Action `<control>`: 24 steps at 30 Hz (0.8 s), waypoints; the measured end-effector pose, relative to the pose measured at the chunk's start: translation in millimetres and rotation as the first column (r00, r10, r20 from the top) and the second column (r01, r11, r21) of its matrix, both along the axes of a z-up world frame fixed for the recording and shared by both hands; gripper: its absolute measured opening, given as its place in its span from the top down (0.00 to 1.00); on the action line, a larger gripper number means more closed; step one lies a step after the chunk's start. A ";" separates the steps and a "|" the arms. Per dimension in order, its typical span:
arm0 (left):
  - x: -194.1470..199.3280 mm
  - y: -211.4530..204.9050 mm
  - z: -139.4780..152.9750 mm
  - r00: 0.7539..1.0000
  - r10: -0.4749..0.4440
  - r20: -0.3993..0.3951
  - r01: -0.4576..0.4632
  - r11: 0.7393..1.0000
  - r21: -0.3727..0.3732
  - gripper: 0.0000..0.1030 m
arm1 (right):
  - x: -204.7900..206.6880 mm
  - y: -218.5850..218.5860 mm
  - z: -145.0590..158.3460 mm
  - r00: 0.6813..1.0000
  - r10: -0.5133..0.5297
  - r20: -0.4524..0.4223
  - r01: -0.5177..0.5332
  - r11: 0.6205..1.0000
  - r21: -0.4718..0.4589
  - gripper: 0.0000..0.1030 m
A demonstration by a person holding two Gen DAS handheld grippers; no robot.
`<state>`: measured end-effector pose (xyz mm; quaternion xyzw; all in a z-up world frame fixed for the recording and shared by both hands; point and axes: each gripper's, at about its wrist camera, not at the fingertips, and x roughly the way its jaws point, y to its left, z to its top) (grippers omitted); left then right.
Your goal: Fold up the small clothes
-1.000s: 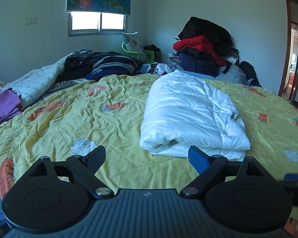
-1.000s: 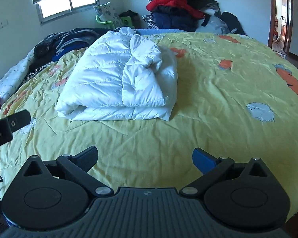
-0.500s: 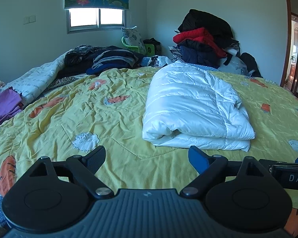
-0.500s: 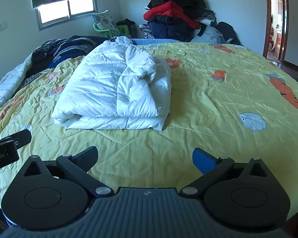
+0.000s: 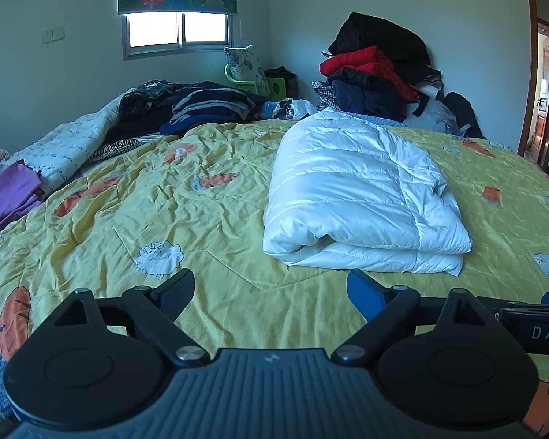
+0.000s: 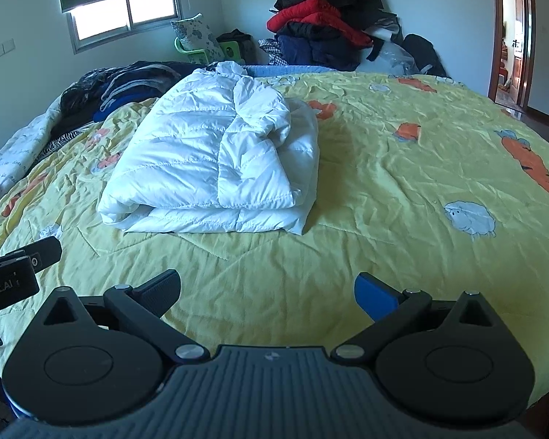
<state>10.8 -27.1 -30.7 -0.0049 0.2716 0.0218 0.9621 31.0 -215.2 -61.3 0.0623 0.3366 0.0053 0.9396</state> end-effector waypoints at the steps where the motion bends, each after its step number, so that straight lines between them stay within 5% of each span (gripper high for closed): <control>1: 0.0 0.3 0.0 1.000 0.000 0.000 0.000 1.000 0.000 0.12 | 0.1 -0.2 -0.2 1.000 0.001 -0.001 -0.001 1.000 0.002 0.00; 24: 2.1 0.2 1.5 1.000 -0.002 -0.017 0.002 1.000 -0.015 0.07 | 1.8 2.0 -1.3 1.000 0.017 -0.015 -0.017 1.000 0.003 0.00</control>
